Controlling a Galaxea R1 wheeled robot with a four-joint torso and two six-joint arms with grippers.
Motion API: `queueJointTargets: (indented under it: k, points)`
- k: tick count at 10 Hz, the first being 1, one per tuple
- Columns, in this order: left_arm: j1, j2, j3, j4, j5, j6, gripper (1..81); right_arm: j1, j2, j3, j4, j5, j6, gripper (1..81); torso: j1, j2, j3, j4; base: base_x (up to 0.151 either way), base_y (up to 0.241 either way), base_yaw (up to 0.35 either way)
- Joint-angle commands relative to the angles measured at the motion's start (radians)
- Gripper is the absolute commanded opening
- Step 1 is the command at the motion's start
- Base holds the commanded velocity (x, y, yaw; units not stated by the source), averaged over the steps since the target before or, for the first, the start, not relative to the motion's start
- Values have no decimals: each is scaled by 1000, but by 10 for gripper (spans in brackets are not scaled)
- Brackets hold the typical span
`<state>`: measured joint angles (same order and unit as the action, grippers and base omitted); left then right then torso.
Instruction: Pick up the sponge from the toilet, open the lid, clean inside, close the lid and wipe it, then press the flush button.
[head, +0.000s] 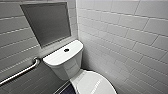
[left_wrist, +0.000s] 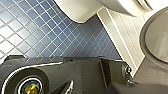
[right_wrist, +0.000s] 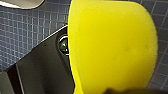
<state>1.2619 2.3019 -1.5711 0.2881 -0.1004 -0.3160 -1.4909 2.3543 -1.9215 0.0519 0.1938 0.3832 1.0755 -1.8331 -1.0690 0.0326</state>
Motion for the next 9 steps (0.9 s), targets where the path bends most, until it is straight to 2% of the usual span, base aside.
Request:
queueJointTargets:
  k: [1,2,4,7,9]
  points:
    - [-98,-38,36,-20,102,-22,811,-23,-59,89,-7,-50,-18,10,0,0,0,0,0,0,0]
    - [-120,-39,39,-36,122,-23,811,-38,-59,102,14,-45,-68,10,0,0,0,0,0,0,0]
    - [-150,-39,48,-49,148,-23,811,-43,-69,109,244,-23,-269,10,0,0,0,0,0,0,0]
    - [-216,-30,43,-55,147,-55,811,-49,-93,148,207,-22,-280,10,0,0,0,0,0,0,0]
    - [-264,-1,39,-61,140,-144,811,-85,-88,179,207,-14,-282,10,0,0,0,0,0,0,0]
